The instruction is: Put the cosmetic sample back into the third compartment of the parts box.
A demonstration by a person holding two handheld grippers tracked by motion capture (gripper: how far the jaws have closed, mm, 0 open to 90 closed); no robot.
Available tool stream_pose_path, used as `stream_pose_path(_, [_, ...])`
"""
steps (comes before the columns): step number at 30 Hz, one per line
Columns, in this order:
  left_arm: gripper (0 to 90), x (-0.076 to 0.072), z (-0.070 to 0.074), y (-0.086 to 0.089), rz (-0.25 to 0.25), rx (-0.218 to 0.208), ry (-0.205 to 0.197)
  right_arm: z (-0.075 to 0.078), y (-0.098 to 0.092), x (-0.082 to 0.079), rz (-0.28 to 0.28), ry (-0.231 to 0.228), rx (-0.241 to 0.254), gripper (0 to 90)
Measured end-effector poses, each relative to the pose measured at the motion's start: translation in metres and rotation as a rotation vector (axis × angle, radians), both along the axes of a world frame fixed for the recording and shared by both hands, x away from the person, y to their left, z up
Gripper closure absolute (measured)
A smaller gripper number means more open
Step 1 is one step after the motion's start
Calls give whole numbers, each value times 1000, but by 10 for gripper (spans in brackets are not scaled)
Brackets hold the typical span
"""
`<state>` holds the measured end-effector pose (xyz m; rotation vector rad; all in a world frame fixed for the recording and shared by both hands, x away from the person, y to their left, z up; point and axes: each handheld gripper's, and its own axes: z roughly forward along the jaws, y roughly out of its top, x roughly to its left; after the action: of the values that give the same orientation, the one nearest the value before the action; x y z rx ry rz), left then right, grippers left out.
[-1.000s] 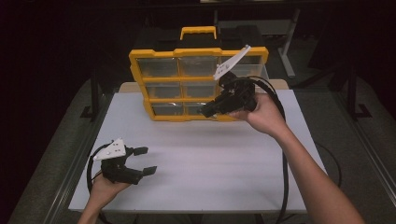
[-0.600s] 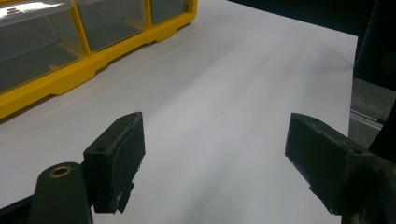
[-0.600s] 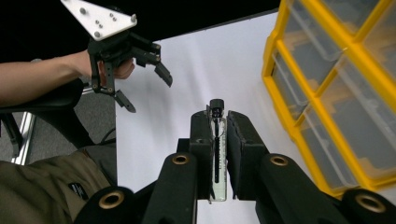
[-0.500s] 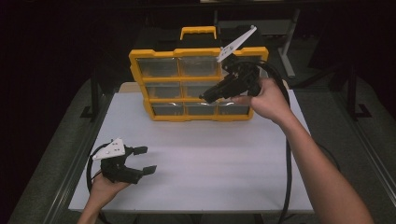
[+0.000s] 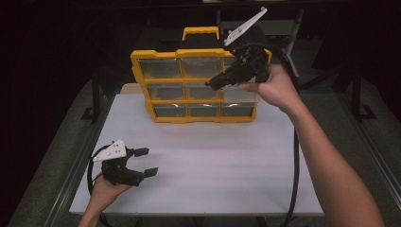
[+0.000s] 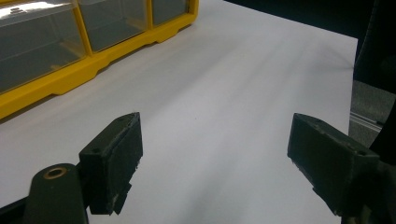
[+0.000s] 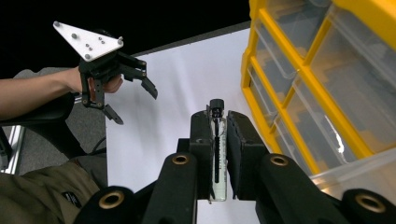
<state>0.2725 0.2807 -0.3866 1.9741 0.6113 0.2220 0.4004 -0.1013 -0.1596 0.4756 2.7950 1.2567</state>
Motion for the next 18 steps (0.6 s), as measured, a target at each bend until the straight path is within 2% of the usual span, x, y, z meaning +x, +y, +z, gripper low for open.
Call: stream_pose_path(18, [162, 0, 0, -1, 3, 1, 9, 26, -17, 14, -52, -11, 14, 801])
